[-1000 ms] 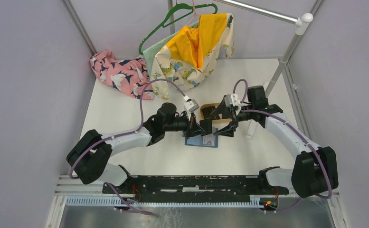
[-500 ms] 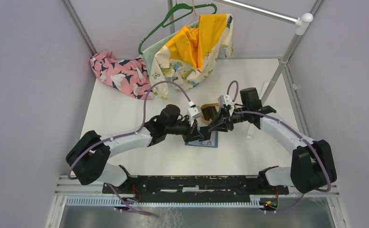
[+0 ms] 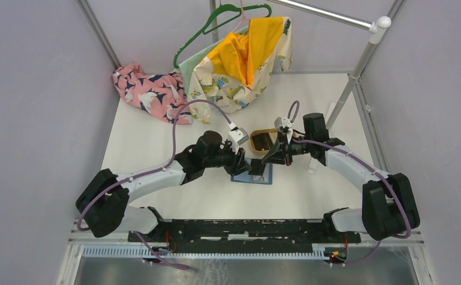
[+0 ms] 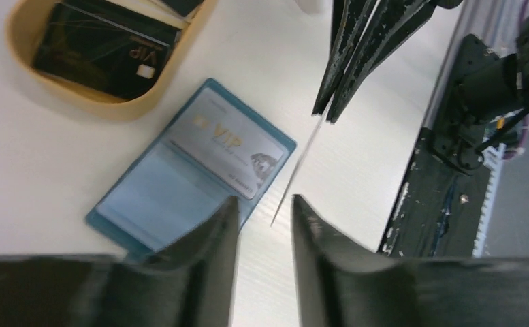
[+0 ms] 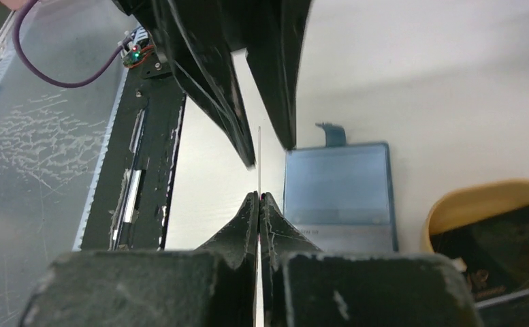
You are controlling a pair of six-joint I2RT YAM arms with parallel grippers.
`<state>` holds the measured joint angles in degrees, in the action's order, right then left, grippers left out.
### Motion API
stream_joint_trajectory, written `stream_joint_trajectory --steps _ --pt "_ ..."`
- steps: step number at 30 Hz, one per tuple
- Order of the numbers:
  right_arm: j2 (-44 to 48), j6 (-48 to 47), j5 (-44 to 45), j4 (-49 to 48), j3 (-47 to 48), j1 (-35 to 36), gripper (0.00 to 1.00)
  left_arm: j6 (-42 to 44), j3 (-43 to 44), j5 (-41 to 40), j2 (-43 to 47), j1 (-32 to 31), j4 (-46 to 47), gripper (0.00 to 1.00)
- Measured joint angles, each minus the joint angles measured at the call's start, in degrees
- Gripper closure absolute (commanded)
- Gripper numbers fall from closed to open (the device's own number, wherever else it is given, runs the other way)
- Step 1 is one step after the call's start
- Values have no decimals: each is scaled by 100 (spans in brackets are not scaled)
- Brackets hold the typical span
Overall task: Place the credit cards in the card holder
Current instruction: Insert the credit card into the card holder.
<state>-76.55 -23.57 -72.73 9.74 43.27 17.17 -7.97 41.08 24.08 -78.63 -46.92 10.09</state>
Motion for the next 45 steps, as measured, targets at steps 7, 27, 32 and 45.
stream_joint_trajectory --steps 7,27,32,45 --pt "-85 1207 146 -841 -564 -363 100 -699 -704 -1353 1025 66 -221 6" --pt "-638 2935 1320 -2048 -1106 -549 100 -1799 -852 -1899 -264 415 -411 39" --pt "-763 3418 1838 -2133 -1191 -555 100 -1797 -728 -1915 -487 415 -415 46" --pt "-977 4352 2579 -2385 -1311 -492 100 -1786 -450 -1950 -907 415 -398 58"
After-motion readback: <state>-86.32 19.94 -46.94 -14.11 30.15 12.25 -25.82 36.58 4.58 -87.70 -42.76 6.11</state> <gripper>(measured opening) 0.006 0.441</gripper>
